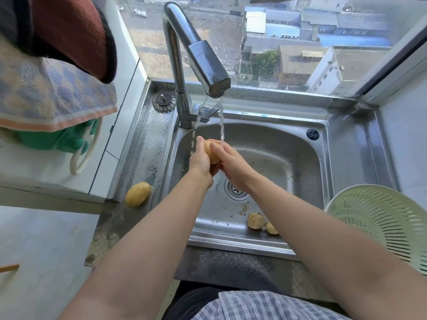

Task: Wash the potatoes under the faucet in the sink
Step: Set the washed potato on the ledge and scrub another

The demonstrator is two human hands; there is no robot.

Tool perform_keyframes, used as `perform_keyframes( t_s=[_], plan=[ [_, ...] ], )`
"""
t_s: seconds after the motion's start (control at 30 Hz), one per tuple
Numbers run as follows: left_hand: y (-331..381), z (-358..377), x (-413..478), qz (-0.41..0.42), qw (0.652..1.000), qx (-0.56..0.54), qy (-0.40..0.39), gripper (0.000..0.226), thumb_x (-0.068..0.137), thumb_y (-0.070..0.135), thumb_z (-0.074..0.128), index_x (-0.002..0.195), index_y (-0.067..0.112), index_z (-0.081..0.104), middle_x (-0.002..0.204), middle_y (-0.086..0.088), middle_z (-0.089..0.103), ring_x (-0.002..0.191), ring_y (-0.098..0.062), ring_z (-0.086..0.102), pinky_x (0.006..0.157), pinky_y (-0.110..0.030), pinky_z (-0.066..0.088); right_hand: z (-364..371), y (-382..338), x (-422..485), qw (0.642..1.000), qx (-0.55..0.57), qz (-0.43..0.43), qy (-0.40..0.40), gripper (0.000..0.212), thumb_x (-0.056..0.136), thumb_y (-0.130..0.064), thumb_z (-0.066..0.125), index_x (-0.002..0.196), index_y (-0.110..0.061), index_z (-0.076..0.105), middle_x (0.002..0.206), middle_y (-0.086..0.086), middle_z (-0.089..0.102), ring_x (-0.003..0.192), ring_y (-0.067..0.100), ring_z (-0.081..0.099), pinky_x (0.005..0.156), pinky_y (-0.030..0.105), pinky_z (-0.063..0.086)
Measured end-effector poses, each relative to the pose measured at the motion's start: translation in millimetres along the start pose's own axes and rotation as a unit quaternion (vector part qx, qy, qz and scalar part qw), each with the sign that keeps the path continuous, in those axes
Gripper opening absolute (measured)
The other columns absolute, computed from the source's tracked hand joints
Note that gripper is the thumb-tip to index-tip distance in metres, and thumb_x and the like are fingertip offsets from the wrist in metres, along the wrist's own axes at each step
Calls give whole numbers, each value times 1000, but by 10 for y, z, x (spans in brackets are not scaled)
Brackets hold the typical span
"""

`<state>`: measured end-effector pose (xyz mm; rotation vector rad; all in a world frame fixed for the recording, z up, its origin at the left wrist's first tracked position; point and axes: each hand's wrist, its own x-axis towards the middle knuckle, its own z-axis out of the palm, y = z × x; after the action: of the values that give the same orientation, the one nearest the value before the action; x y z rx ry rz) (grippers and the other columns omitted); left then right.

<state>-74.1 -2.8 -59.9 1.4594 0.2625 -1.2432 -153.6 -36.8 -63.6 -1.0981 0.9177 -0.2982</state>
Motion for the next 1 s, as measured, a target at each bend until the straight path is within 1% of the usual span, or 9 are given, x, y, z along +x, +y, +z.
perform_keyframes(
  t_s=[0.2,0.27,0.37,0.47,0.57,0.7,0.77,0.87,1.0],
  plan=[
    [37,11,-39,10,999,-24,27,45,97,53,42,106,11,55,86,-11,60,72,-22,59,61,-30,52,32,-120,-68,994,90,28,-53,44,99,-12,36,143,-11,40,137,19,49,127,32,48,107,39,40],
    [52,-10,-40,24,999,2,41,49,97,55,40,105,9,56,77,-9,56,62,-19,53,55,-28,46,106,-129,-40,999,43,8,-17,39,99,-14,36,137,-11,47,133,18,53,123,30,51,99,36,46],
    [31,-5,-41,59,994,67,56,49,98,53,36,92,9,58,72,-7,53,58,-16,47,53,-27,40,193,-134,24,995,-27,-34,89,34,102,-18,36,121,-7,62,115,15,62,102,23,59,70,23,49],
    [1,-9,-71,61,994,78,53,52,99,54,33,99,9,59,72,-8,54,57,-16,48,53,-26,40,138,-137,105,984,-65,-36,161,35,102,-19,39,105,-5,71,102,14,65,92,23,60,63,28,51],
    [10,-26,-58,44,996,57,49,62,98,58,28,112,7,59,72,-9,55,55,-16,47,51,-26,38,33,-101,73,992,-33,-45,115,32,103,-20,40,118,-8,66,115,12,65,101,19,59,76,25,49],
    [33,-8,-87,36,998,44,41,59,99,56,26,99,7,60,71,-10,54,55,-16,46,52,-27,38,-7,-15,-36,997,35,-65,19,28,99,-24,50,124,-15,61,123,10,63,102,14,59,80,21,50],
    [12,-12,-100,31,998,51,36,58,100,55,25,97,7,57,72,-10,54,56,-16,47,52,-27,38,39,-46,-46,996,-4,-70,61,26,97,-21,53,117,-11,67,107,6,66,93,12,60,70,16,52],
    [-7,-26,-116,28,997,56,37,56,100,55,25,101,8,57,70,-10,54,55,-16,48,51,-26,38,86,-126,32,988,-12,-51,148,27,98,-20,51,104,-5,72,97,5,70,93,18,62,68,23,52],
    [61,-70,-94,9,999,24,24,60,99,57,22,95,10,60,71,-9,56,56,-17,49,49,-26,38,92,-117,-9,997,-9,-72,32,29,102,-31,44,124,-19,59,121,3,63,111,17,60,83,20,50]
  ],
)
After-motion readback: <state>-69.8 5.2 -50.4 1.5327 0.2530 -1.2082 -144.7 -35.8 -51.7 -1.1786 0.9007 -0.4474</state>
